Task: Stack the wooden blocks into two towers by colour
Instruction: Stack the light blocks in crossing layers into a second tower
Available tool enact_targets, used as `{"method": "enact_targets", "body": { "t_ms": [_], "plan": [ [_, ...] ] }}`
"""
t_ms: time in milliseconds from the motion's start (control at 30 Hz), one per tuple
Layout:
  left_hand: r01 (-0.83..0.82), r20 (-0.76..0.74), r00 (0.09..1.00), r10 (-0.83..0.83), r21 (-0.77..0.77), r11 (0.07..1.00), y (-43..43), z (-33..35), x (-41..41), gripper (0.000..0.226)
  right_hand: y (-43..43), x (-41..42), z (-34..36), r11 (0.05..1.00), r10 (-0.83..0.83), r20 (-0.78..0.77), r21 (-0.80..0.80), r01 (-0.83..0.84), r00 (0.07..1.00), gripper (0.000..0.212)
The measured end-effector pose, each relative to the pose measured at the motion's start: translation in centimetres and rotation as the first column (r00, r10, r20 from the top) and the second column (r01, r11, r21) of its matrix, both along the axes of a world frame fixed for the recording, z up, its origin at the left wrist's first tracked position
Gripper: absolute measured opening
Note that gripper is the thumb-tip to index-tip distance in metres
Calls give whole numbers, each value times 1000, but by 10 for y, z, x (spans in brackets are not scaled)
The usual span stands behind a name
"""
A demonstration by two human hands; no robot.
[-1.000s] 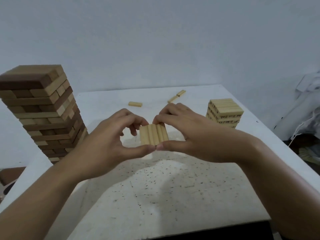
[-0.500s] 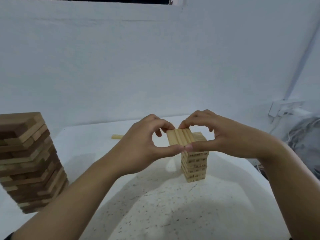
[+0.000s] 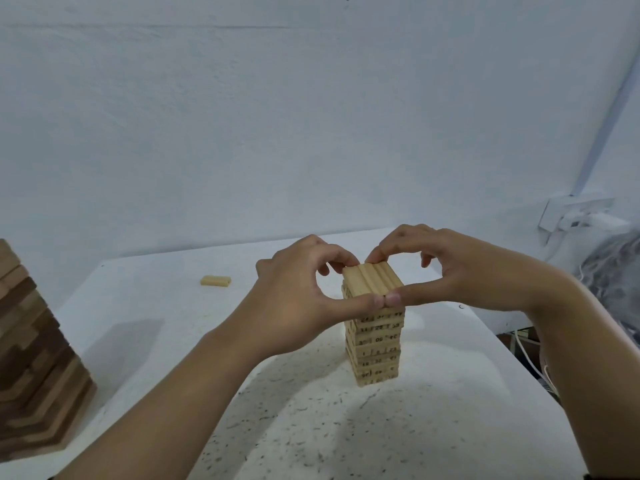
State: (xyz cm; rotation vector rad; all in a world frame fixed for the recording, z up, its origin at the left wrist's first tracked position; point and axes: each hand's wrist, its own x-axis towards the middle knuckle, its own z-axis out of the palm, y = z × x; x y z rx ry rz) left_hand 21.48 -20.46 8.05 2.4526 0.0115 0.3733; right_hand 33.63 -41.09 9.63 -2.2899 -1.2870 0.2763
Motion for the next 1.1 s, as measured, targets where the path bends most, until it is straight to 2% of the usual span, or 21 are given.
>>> {"method": "enact_targets", "body": {
  "t_ms": [133, 433, 567, 867, 1000, 1100],
  "plan": [
    [-5, -9, 1000, 5, 0, 1000, 2, -3, 3, 69, 1, 3, -3, 1000, 7, -13, 7, -7, 1000, 50],
    [-4, -28, 1000, 3, -19, 1000, -1, -4, 3, 70, 0, 6, -7, 1000, 5, -26, 24, -5, 1000, 48],
    [-11, -30, 1000, 10, -17, 1000, -1, -4, 3, 73, 0, 7, -8, 1000, 5, -16, 26, -4, 1000, 59],
    [-4, -41, 999, 4, -11, 1000, 2, -6, 1, 77, -1, 4, -10, 998, 4, -15, 56, -3, 1000, 67],
    [-1, -73, 997, -1, -23, 1000, 5, -12, 1, 82, -5, 3, -17, 995, -13, -59, 97, 18, 998, 72],
    [0, -77, 997, -6, -73, 997, 7, -19, 1, 77, -6, 2, -27, 992, -13, -104, 127, 26, 995, 70]
  ]
}}
